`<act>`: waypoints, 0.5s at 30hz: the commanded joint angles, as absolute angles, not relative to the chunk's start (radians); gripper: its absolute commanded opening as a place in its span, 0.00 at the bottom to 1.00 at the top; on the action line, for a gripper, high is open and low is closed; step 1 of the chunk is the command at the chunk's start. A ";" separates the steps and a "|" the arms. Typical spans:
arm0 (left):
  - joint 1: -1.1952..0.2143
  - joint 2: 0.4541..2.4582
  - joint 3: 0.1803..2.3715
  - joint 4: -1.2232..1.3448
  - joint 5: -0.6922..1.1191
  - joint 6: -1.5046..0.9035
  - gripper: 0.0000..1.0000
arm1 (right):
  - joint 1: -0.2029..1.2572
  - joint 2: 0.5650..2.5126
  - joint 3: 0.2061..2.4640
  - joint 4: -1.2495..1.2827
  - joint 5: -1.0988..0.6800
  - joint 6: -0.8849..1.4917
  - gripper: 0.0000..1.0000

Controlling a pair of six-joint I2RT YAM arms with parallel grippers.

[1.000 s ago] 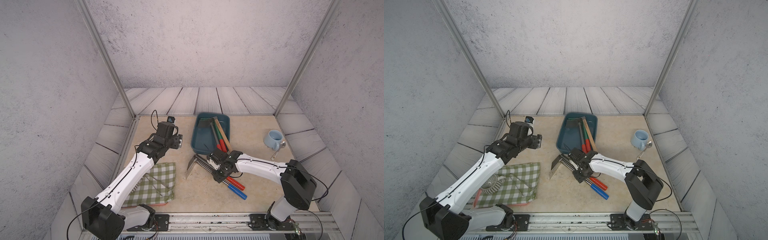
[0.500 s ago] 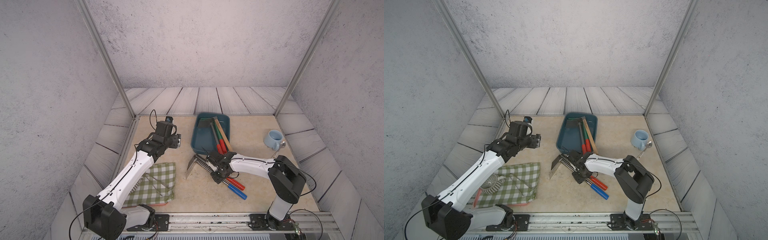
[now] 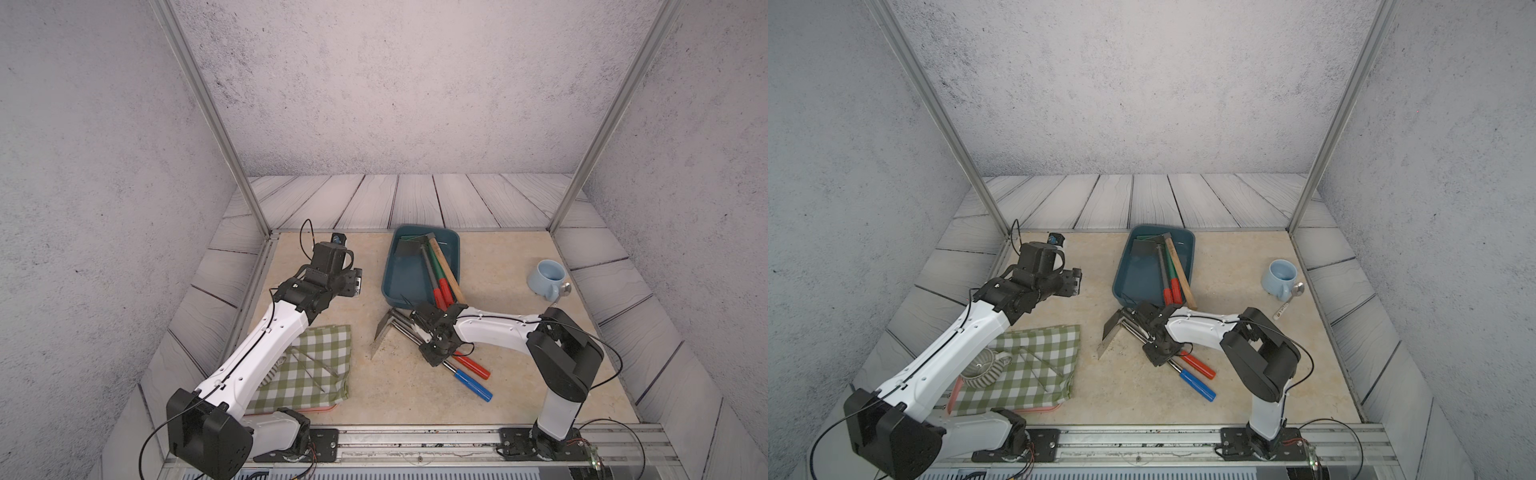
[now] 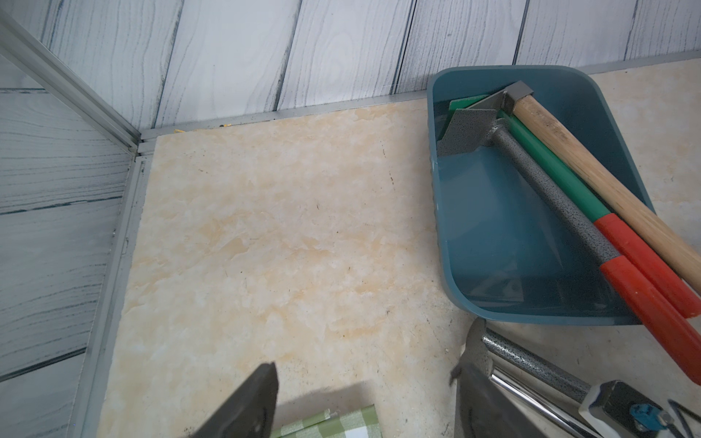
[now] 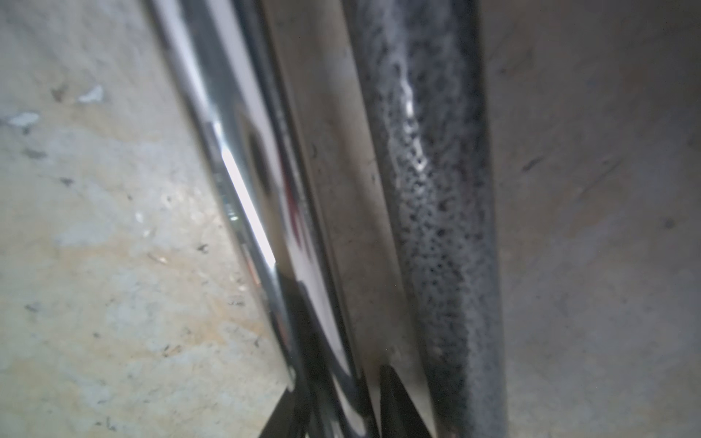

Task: Put the small hoe into the storage box
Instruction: Pick up the hoe from the center of the board.

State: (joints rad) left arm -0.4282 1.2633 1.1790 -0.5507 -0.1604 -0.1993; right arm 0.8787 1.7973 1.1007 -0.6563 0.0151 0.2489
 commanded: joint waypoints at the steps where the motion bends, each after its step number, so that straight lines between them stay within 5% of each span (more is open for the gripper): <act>1: -0.423 1.267 1.179 -0.566 -0.159 -0.194 0.77 | 0.881 1.835 1.094 -0.667 0.050 0.274 0.25; 15: -0.423 1.272 1.172 -0.553 -0.158 -0.195 0.77 | 0.881 1.743 1.125 -0.692 0.100 0.224 0.00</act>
State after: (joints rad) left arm -0.4282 1.2636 1.1790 -0.5495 -0.1600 -0.1993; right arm 0.8909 1.7916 1.1030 -0.6628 0.0360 0.2264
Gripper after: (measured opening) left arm 0.767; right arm 0.255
